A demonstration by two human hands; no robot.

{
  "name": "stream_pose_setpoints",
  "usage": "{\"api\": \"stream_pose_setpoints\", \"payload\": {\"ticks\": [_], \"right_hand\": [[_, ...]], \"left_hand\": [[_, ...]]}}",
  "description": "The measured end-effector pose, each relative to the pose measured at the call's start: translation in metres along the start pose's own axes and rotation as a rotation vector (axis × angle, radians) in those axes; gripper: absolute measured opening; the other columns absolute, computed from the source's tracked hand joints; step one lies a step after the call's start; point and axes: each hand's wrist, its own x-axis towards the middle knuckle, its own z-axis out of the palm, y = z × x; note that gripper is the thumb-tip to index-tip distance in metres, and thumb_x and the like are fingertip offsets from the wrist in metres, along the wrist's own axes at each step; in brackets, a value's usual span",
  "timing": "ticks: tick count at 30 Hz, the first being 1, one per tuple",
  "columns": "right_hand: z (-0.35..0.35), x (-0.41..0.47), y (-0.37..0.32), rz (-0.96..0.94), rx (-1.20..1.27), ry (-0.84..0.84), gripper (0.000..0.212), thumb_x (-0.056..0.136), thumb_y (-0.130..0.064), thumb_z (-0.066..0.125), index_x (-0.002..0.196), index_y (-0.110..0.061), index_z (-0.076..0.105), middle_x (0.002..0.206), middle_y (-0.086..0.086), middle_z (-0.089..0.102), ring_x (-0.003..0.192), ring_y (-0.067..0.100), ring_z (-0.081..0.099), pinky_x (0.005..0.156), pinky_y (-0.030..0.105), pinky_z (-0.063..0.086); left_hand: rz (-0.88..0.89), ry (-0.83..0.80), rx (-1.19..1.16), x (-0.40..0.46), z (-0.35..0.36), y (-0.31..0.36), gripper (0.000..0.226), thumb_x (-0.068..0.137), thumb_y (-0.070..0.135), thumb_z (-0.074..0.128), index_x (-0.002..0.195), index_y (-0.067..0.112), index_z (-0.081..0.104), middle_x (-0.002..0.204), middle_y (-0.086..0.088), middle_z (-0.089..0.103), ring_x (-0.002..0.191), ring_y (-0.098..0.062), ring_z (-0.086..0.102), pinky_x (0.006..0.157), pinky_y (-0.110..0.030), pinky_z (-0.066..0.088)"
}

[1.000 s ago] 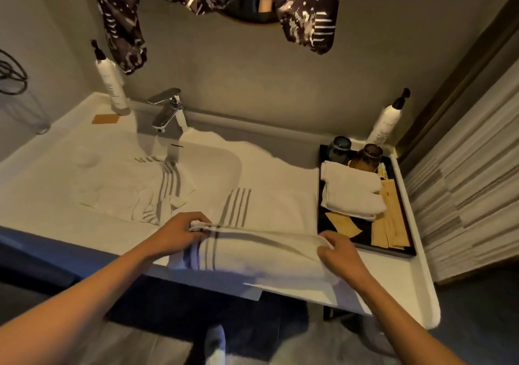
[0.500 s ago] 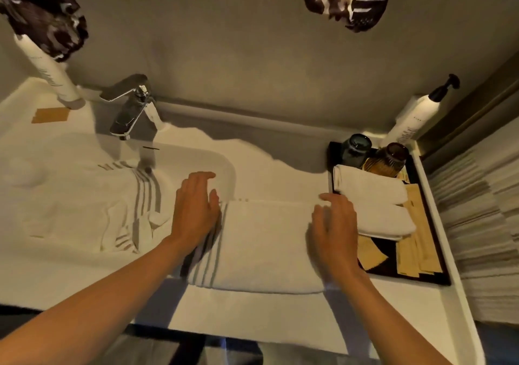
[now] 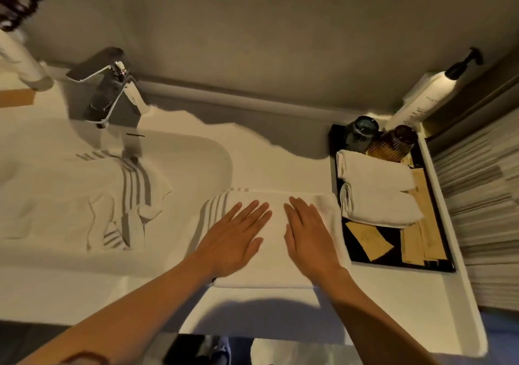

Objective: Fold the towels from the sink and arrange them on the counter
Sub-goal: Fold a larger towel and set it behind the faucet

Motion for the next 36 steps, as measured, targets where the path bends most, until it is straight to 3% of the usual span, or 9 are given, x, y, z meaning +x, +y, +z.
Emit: {"api": "stream_pose_setpoints", "payload": {"ticks": [3, 6, 8, 14, 19, 21, 26, 31, 36], "right_hand": [[-0.019, -0.013, -0.001, 0.053, -0.053, 0.059, 0.034, 0.092, -0.020, 0.052, 0.124, -0.013, 0.060, 0.139, 0.010, 0.053, 0.128, 0.027, 0.049, 0.107, 0.042, 0.039], [-0.049, -0.028, 0.015, 0.273, -0.170, 0.131, 0.033, 0.086, -0.029, 0.057, 0.114, -0.014, 0.059, 0.115, 0.008, 0.062, 0.103, 0.028, 0.055, 0.082, 0.041, 0.045], [-0.060, -0.035, 0.025, 0.429, -0.175, 0.097, 0.037, 0.085, -0.037, 0.059, 0.112, -0.011, 0.058, 0.103, 0.009, 0.064, 0.095, 0.029, 0.057, 0.077, 0.040, 0.045], [-0.050, -0.046, 0.024, 0.541, 0.085, 0.005, 0.048, 0.089, -0.041, 0.058, 0.124, -0.010, 0.048, 0.115, 0.012, 0.057, 0.106, 0.030, 0.054, 0.088, 0.041, 0.045], [-0.039, -0.094, -0.001, 0.423, 0.088, 0.165, 0.059, 0.084, -0.035, 0.066, 0.134, -0.011, 0.047, 0.123, 0.011, 0.051, 0.110, 0.029, 0.050, 0.089, 0.042, 0.046], [-0.034, -0.114, -0.004, 0.413, 0.125, 0.131, 0.060, 0.086, -0.038, 0.062, 0.137, -0.013, 0.043, 0.127, 0.008, 0.049, 0.113, 0.026, 0.051, 0.092, 0.042, 0.047], [-0.032, -0.116, 0.002, 0.757, 0.484, -0.021, 0.066, 0.081, -0.053, 0.063, 0.127, -0.010, 0.042, 0.121, 0.010, 0.052, 0.108, 0.029, 0.056, 0.089, 0.041, 0.051], [-0.043, -0.100, 0.017, 0.886, 0.876, -0.176, 0.056, 0.073, -0.045, 0.069, 0.119, -0.015, 0.055, 0.111, 0.005, 0.064, 0.097, 0.027, 0.064, 0.087, 0.043, 0.055], [-0.067, -0.105, 0.034, 0.749, 0.789, -0.181, 0.031, 0.078, -0.037, 0.067, 0.101, -0.022, 0.052, 0.104, 0.004, 0.062, 0.090, 0.023, 0.061, 0.081, 0.039, 0.054]], "left_hand": [[-0.049, -0.033, -0.017, -0.009, -0.008, 0.006, 0.054, 0.104, 0.036, 0.026, 0.156, 0.020, 0.022, 0.164, -0.002, 0.017, 0.152, -0.020, 0.011, 0.121, -0.040, 0.004], [-0.054, -0.031, -0.010, -0.029, -0.011, 0.021, 0.053, 0.099, 0.032, 0.034, 0.150, 0.022, 0.035, 0.158, -0.006, 0.034, 0.146, -0.026, 0.030, 0.120, -0.036, 0.003], [-0.040, -0.045, -0.007, -0.046, -0.008, 0.034, 0.052, 0.102, 0.036, 0.031, 0.154, 0.026, 0.028, 0.161, -0.004, 0.026, 0.148, -0.026, 0.023, 0.118, -0.038, 0.005], [-0.046, -0.120, -0.011, -0.074, -0.006, 0.053, 0.054, 0.106, 0.044, 0.017, 0.157, 0.033, 0.002, 0.165, 0.007, -0.008, 0.151, -0.016, -0.014, 0.121, -0.039, -0.003], [-0.036, -0.128, 0.004, -0.109, -0.004, 0.063, 0.052, 0.107, 0.041, 0.021, 0.157, 0.035, 0.006, 0.165, 0.010, -0.001, 0.152, -0.013, -0.008, 0.121, -0.037, -0.002], [-0.066, -0.124, 0.003, -0.118, -0.001, 0.072, 0.052, 0.107, 0.041, 0.022, 0.156, 0.036, 0.007, 0.165, 0.012, 0.000, 0.152, -0.012, -0.008, 0.122, -0.037, -0.002], [-0.119, -0.138, -0.025, -0.117, 0.000, 0.081, 0.052, 0.107, 0.045, 0.021, 0.156, 0.038, 0.006, 0.164, 0.016, -0.003, 0.150, -0.009, -0.013, 0.121, -0.037, -0.005], [-0.111, -0.170, -0.005, -0.115, -0.001, 0.084, 0.053, 0.106, 0.046, 0.019, 0.156, 0.039, 0.003, 0.164, 0.016, -0.006, 0.150, -0.008, -0.016, 0.121, -0.036, -0.006], [-0.113, -0.160, -0.001, -0.101, 0.002, 0.103, 0.052, 0.106, 0.046, 0.020, 0.155, 0.041, 0.004, 0.163, 0.016, -0.007, 0.149, -0.008, -0.017, 0.120, -0.033, -0.010]]}}
